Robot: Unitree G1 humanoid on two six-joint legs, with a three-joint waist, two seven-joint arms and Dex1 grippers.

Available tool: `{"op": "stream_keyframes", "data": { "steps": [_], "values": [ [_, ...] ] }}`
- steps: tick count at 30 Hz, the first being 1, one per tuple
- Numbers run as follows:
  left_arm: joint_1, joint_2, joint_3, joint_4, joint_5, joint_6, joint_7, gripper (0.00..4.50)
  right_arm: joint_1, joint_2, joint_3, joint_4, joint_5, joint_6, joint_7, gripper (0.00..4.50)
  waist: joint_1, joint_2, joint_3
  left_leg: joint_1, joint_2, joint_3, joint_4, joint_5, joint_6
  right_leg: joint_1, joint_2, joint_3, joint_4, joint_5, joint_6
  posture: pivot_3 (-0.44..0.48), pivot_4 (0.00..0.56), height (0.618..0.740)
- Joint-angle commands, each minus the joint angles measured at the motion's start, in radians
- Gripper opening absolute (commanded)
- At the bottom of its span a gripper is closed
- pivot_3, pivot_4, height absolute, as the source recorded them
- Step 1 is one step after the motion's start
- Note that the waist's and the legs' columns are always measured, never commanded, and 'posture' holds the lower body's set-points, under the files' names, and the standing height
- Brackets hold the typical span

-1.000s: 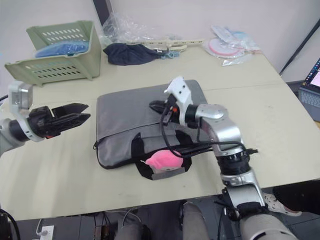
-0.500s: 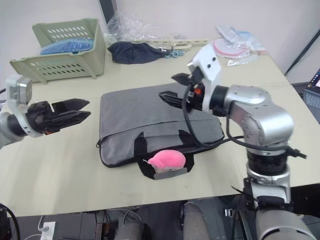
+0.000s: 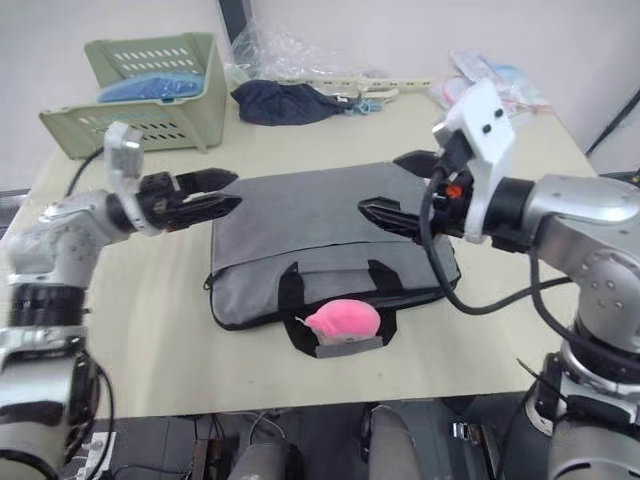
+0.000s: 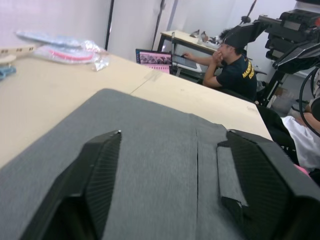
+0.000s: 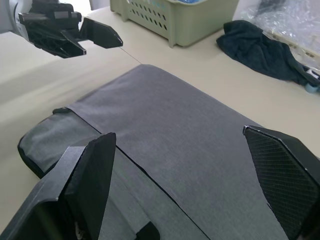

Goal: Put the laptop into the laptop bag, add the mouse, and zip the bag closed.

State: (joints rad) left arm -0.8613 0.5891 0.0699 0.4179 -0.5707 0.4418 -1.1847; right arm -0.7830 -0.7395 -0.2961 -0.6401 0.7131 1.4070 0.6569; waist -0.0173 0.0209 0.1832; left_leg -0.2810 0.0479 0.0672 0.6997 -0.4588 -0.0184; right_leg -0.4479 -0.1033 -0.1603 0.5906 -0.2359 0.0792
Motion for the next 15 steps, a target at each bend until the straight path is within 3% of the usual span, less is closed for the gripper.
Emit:
{"op": "stream_keyframes", "data": {
  "steps": [1,5,15],
  "values": [
    [-0.066,-0.07,-0.04,0.11,0.072,-0.119,-0.043,1.69,0.034,-0.025,-0.063,-0.07,0.037,0.033,-0.038,4.5,0.0,-0.001,0.0,0.0,0.0,0.0,0.0,0.0,0.0,0.0,0.0,0.0,0.0,0.0,0.0,0.0,0.15,0.74],
    [-0.112,-0.146,-0.064,0.238,0.126,-0.207,-0.069,0.02,0.079,-0.012,-0.094,-0.112,0.065,0.072,-0.072,4.5,-0.01,-0.001,0.0,0.0,0.0,0.0,0.0,0.0,0.0,0.0,0.0,0.0,0.0,0.0,0.0,0.0,0.15,0.74],
    [-0.176,-0.254,-0.063,0.57,0.247,-0.431,-0.065,0.02,0.231,0.089,-0.1,-0.205,0.114,0.092,-0.154,4.5,-0.01,-0.001,0.0,0.0,0.0,0.0,0.0,0.001,0.001,0.0,0.0,0.0,0.001,0.001,0.001,0.0,0.15,0.74]
  ]
}}
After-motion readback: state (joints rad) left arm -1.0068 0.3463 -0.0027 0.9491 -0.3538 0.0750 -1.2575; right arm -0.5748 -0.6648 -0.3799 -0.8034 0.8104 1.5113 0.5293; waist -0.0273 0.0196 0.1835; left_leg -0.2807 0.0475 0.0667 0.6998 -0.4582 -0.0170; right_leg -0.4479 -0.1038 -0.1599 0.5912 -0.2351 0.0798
